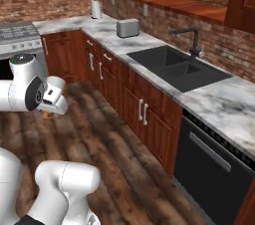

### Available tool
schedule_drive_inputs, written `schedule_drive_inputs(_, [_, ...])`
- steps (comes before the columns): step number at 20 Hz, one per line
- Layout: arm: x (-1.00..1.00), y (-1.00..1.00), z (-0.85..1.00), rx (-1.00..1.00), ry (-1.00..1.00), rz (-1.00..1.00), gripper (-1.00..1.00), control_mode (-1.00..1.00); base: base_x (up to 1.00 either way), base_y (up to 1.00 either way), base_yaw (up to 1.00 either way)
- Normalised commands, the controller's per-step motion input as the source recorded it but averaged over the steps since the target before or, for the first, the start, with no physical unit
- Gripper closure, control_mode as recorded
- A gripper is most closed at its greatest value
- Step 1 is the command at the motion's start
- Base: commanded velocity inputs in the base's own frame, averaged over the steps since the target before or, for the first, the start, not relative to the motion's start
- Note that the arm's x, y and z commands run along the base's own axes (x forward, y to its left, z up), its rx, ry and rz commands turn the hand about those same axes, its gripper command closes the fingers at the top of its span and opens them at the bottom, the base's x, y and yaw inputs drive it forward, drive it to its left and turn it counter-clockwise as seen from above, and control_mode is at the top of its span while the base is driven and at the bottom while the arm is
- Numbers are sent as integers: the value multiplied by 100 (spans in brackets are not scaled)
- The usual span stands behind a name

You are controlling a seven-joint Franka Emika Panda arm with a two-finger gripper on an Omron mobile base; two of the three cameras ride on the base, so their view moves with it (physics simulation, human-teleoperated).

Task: Restock the sink supplies by placing the sponge and soap dispenser on the counter and next to the sink. Make sure the soap dispenser is upright.

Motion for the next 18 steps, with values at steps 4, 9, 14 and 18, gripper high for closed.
schedule_drive_inputs(4, [0,0,0,0,0,0,100,100,51,0,-55])
schedule_drive_inputs(9, [0,0,0,0,0,0,100,100,75,0,-54])
schedule_drive_inputs(14, [0,0,0,0,0,0,100,100,93,4,-50])
schedule_drive_inputs(18, [0,0,0,0,0,0,100,100,88,34,-45])
